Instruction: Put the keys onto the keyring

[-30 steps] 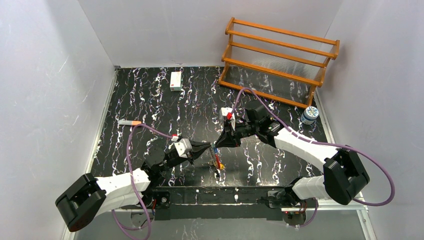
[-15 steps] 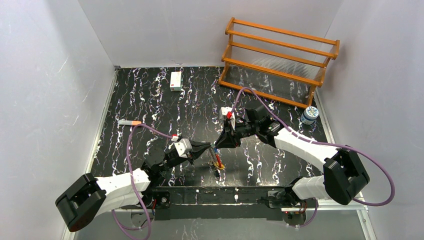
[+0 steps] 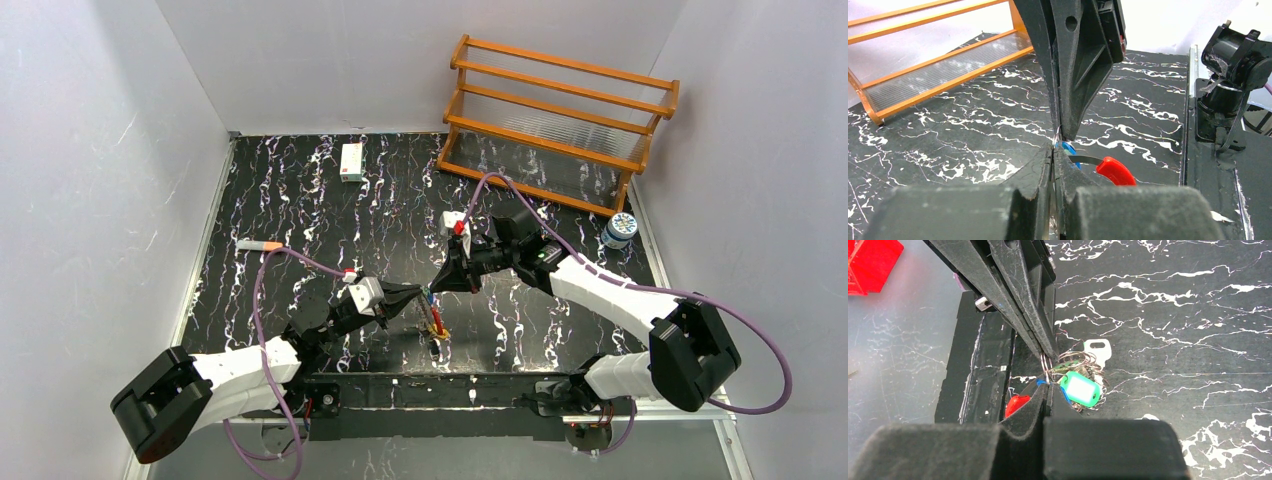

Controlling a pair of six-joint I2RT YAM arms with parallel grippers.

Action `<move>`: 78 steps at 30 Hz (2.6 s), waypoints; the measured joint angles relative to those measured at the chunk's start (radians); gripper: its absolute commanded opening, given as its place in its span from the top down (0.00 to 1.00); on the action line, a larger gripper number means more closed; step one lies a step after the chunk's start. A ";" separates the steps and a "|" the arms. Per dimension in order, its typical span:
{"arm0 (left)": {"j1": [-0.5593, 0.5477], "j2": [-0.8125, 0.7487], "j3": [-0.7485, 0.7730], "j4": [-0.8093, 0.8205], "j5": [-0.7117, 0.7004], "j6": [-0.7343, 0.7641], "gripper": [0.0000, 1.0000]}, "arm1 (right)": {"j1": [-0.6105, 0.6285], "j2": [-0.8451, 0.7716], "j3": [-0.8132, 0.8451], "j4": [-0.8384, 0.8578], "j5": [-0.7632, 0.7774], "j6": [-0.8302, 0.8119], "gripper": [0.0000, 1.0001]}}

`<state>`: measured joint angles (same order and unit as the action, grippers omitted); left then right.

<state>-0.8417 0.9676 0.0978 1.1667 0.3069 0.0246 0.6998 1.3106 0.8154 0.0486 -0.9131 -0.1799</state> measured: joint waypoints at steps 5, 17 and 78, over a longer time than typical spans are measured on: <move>0.000 0.000 0.000 -0.001 0.000 0.000 1.00 | 0.000 0.000 0.000 0.000 0.018 0.000 0.99; 0.000 0.000 -0.003 -0.022 0.000 0.000 1.00 | 0.002 0.080 0.014 -0.024 0.036 -0.006 0.99; 0.000 -0.053 0.001 -0.085 -0.062 0.029 0.52 | 0.015 0.057 0.040 -0.086 0.067 -0.134 0.99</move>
<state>-0.8417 0.9146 0.0986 1.0817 0.2451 0.0536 0.7147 1.3674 0.8551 -0.0372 -0.8463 -0.3138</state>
